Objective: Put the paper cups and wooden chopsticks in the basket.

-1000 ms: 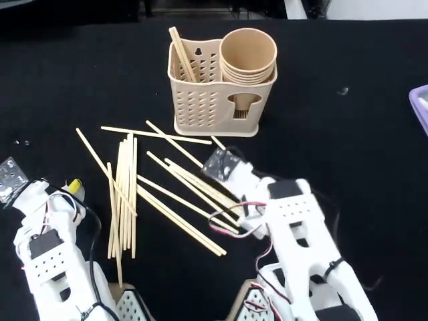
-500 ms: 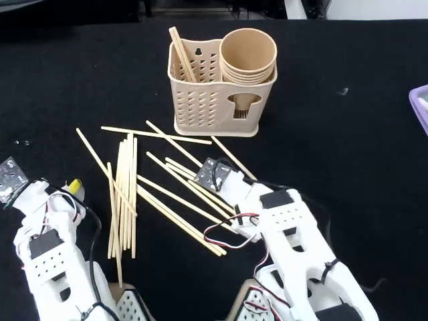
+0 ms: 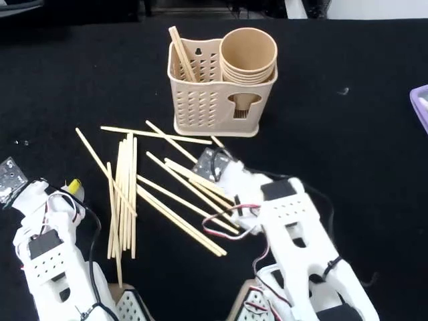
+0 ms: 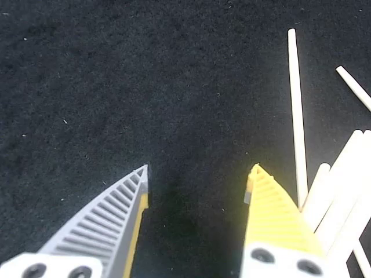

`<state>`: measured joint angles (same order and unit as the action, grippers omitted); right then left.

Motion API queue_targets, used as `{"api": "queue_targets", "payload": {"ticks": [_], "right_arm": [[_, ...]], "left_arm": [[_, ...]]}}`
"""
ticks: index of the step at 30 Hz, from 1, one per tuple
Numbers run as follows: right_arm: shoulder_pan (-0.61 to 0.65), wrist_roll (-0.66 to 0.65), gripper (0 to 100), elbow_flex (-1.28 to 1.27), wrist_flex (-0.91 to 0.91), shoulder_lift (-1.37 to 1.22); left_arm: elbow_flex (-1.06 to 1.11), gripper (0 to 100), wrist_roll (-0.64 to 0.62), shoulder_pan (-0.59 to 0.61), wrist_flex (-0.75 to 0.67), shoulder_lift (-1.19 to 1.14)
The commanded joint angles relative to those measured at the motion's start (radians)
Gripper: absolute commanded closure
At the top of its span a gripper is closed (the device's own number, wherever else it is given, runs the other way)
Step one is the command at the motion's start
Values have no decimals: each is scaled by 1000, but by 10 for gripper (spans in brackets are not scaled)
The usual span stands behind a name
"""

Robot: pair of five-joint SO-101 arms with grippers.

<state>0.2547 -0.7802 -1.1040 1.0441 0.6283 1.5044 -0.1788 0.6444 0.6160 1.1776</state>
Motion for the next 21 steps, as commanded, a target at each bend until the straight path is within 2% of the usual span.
{"api": "queue_targets", "payload": {"ticks": [1, 9, 21], "right_arm": [[11, 3, 911, 47, -46, 21], [9, -29, 912, -139, -336, 19], [6, -38, 914, -143, -288, -10]], "left_arm": [[-50, 736, 12, -10, -9, 15], [-50, 736, 12, -10, -9, 15], [-50, 736, 12, -7, -9, 15]]}}
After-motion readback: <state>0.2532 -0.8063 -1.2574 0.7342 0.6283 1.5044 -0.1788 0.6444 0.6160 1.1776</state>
